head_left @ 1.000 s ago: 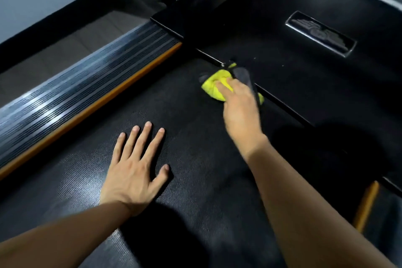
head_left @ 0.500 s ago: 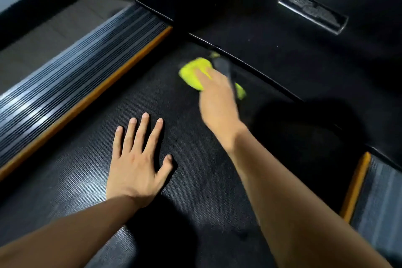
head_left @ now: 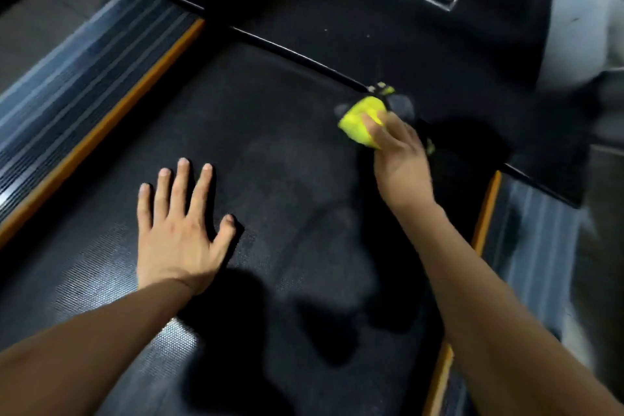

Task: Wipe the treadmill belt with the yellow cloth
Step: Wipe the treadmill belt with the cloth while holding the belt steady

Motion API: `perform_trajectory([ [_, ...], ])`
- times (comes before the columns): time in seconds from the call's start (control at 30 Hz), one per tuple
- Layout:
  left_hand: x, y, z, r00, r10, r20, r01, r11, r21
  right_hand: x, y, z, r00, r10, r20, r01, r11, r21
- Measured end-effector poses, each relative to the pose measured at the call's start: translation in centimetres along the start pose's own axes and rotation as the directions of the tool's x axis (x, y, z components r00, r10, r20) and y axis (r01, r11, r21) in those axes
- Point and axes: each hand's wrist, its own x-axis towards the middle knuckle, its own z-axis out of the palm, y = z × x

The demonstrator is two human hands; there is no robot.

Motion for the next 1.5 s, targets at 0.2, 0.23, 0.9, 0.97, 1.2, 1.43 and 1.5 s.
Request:
perform_trajectory([
  [0.2,-0.2,0.1,-0.1,1.000,0.001,-0.011,-0.001,1.000,0.004,-7.5,1.9,-3.4,0.924,0.365,-0.118,-0.374,0.925,-0.071],
  [0.23,-0.1,0.2,-0.1,1.000,-0.001,-0.013,0.001,1.000,0.005,-7.1,1.3,-3.1,0.892,0.421,-0.164,-0.432,0.901,-0.036],
  [0.9,0.0,0.0,-0.1,0.999,0.011,-0.041,-0.011,1.000,0.002,-3.0,-4.3,-0.1,0.985,-0.152,0.078,0.124,0.952,0.280],
  [0.97,0.0,0.1,-0.2,0.999,0.003,-0.036,-0.003,1.000,0.002,-7.6,0.4,-4.2,0.997,0.015,0.072,-0.030,0.977,0.212],
  [1.2,0.0,0.6,-0.3,0.999,-0.007,-0.044,0.007,1.000,-0.013,-8.2,-3.0,-2.5,0.886,0.459,-0.069,-0.448,0.884,0.131],
  [1.43,0.1,0.3,-0.2,0.999,0.005,-0.050,-0.006,1.000,-0.017,1.5,-17.8,5.2,0.973,-0.181,0.147,0.142,0.960,0.242],
  [1.5,0.2,0.1,0.0,0.998,0.011,-0.057,-0.012,1.000,-0.009,2.5,-18.4,5.1,0.922,-0.279,0.268,0.223,0.950,0.219],
])
